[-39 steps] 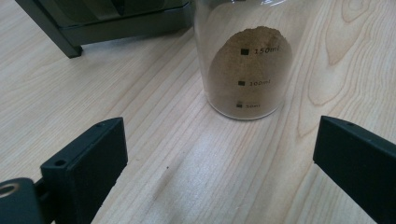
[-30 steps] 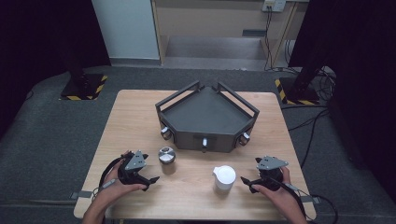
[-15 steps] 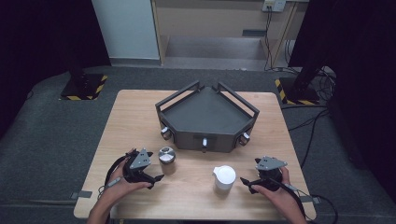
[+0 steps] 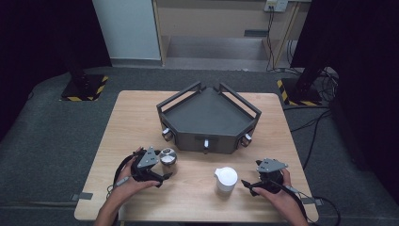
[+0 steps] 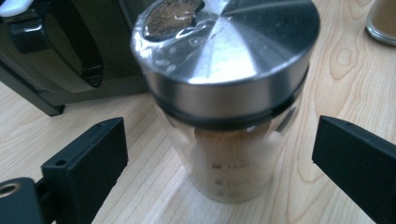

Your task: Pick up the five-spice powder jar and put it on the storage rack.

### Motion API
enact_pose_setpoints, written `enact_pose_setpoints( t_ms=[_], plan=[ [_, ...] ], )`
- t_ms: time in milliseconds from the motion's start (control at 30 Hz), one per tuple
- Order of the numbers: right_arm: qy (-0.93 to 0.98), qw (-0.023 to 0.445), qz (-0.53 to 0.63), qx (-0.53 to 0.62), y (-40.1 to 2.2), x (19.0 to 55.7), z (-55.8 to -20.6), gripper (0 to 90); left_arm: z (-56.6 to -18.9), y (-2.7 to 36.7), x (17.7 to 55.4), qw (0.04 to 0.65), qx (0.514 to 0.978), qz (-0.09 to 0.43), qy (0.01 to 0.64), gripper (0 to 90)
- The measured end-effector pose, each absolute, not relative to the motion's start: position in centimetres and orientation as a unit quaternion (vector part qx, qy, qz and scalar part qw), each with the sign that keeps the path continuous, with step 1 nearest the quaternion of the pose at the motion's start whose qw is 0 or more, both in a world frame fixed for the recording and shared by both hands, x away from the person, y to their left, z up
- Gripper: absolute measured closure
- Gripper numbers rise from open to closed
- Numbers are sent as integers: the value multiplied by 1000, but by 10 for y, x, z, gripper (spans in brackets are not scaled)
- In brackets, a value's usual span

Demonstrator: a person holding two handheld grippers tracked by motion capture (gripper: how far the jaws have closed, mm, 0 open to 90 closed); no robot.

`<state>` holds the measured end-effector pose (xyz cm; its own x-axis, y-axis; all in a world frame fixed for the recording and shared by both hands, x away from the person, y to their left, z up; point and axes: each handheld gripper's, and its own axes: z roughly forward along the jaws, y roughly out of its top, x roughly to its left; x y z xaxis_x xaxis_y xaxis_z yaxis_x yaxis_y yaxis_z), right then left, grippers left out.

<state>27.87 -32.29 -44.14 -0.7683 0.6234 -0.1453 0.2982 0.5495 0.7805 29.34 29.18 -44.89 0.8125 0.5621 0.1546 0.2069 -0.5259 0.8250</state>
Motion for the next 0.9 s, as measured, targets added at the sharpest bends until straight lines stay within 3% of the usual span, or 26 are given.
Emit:
enact_pose_setpoints(
  t_ms=[567,800,900],
  plan=[
    [856,208,389,270,-323,278,-442,44,-453,284,299,446,839,199,239,81],
    [856,207,389,270,-323,278,-442,44,-455,285,304,449,840,186,240,173],
    [857,206,388,269,-322,278,-442,44,-455,285,305,449,841,185,239,256]
  ],
)
